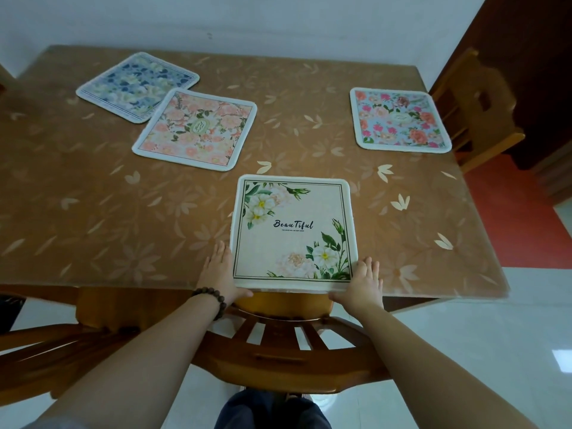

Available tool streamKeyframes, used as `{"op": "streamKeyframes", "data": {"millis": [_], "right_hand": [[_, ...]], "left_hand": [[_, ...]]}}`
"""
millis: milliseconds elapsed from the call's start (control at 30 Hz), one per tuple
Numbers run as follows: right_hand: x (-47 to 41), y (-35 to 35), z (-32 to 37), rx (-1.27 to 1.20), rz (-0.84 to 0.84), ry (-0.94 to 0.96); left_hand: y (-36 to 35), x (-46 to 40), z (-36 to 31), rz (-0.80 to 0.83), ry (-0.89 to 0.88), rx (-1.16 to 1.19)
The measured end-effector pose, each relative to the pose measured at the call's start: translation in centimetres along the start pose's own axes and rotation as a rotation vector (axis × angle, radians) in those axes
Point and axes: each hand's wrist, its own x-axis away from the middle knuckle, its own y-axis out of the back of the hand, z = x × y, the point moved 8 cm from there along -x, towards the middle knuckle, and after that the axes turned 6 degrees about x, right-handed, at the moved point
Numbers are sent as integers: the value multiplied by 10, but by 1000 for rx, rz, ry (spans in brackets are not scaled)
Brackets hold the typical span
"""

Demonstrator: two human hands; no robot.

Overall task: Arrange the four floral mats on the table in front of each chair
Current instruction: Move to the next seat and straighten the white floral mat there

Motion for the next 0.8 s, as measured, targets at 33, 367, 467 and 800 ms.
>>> {"op": "streamKeyframes", "data": {"millis": [33, 367, 467, 800], "right_hand": [[1, -1, -1, -1, 0, -2], [4, 2, 1, 97, 42, 3], [6, 8, 3, 130, 78, -9], [10, 69, 69, 215, -119, 269]], "left_hand": [[-1, 1, 0, 0, 0, -5], [1, 5, -2, 40, 35, -157], [12, 9, -2, 39, 74, -155], [96, 35, -6, -242, 66, -100]]}}
